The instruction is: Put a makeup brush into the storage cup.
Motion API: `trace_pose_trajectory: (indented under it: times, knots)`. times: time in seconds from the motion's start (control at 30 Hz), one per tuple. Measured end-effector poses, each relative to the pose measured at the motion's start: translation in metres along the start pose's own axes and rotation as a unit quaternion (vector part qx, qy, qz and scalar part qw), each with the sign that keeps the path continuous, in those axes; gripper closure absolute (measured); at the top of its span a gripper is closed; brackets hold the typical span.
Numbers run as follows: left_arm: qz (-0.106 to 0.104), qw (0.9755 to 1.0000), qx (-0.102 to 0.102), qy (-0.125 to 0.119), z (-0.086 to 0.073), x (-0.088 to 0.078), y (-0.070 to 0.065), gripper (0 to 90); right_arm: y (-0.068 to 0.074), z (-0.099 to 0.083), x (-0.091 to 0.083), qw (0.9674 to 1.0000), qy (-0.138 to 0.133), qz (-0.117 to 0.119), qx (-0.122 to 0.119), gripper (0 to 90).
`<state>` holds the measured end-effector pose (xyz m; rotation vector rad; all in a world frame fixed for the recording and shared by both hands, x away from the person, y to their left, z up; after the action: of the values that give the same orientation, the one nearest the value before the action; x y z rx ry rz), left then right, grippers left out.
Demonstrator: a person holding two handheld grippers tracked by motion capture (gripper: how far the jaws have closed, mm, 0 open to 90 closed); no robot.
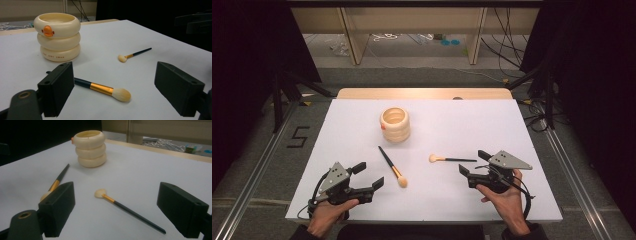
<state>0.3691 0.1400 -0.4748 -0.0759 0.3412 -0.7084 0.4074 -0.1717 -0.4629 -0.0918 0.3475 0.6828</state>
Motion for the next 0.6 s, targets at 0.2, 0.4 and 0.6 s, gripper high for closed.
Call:
trace_pose_trajectory:
  times: [0.2, 0.4, 0.6]
  knots:
    - [0.001, 1.0000, 0.001, 0.003, -0.0007, 0.0001, 0.0007, 15.8, 0.0008, -0.0014, 0.0008, 1.0000, 0.008, 0.000, -0.001, 15.9]
    - [0.002, 1.0000, -0.002, 0.004, -0.0011, 0.0001, 0.0009, 15.9, 0.0009, -0.0011, 0.0026, 1.0000, 0.008, 0.002, -0.005, 16.1]
    - [0.000, 1.0000, 0.006, 0.003, -0.0004, 0.0000, 0.0018, 15.9, -0.0023, 0.0000, 0.0063, 0.9998, 0.016, 0.005, -0.009, 20.0]
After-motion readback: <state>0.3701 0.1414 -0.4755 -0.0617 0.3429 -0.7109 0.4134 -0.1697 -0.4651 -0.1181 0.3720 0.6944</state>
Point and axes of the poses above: each handheld gripper's, and its own axes: x roughly forward along the jaws, z roughly out of its top, y roughly to its left, the point moved 9 cm from there along x, roughly forward along the jaws, and after that the axes turned 1 degree about -x, right-handed, at the moved point
